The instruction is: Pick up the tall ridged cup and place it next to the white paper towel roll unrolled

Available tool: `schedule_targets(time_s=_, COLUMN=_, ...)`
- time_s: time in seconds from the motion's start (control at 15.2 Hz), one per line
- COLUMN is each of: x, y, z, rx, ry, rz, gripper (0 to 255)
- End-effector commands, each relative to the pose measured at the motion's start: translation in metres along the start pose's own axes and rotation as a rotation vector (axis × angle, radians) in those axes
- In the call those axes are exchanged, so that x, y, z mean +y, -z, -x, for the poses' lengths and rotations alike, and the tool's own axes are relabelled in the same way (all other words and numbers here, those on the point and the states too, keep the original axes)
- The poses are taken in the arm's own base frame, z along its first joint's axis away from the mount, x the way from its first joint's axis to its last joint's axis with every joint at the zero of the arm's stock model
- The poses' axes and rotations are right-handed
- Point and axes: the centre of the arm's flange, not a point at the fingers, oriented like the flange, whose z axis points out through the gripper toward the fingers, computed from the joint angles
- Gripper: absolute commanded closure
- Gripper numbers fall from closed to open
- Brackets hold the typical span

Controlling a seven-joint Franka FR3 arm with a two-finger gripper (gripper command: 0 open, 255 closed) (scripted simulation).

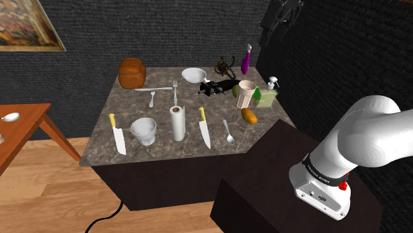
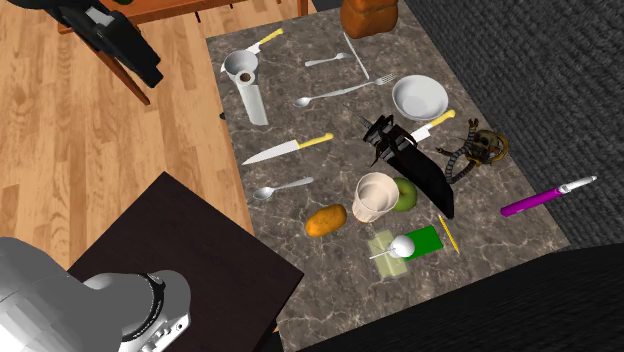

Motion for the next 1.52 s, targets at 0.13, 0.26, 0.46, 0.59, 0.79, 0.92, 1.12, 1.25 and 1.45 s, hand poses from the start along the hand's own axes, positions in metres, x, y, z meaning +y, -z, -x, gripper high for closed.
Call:
schedule_targets(time_s=0.13, x=0.014, y=-0.020, z=-0.009, rx=-0.002, ry=-0.003, rz=0.008, gripper=0)
schedule_targets(time_s=0.26, x=0.027, y=-0.040, z=-0.018, rx=-0.003, ry=-0.006, rz=0.016, gripper=0)
schedule_targets(time_s=0.46, x=0.048, y=-0.069, z=-0.032, rx=-0.005, ry=-0.011, rz=0.028, gripper=0)
schedule_targets(time_s=0.59, x=0.062, y=-0.089, z=-0.041, rx=-0.007, ry=-0.014, rz=0.036, gripper=0)
schedule_targets(time_s=0.79, x=0.084, y=-0.118, z=-0.054, rx=-0.009, ry=-0.019, rz=0.048, gripper=0)
schedule_targets(time_s=0.92, x=0.099, y=-0.138, z=-0.063, rx=-0.011, ry=-0.022, rz=0.056, gripper=0)
schedule_targets(time_s=1.12, x=0.121, y=-0.166, z=-0.076, rx=-0.013, ry=-0.027, rz=0.068, gripper=0)
schedule_targets(time_s=1.25, x=0.136, y=-0.185, z=-0.084, rx=-0.015, ry=-0.030, rz=0.076, gripper=0)
schedule_targets(time_s=1.45, x=0.159, y=-0.214, z=-0.097, rx=-0.017, ry=-0.035, rz=0.089, gripper=0)
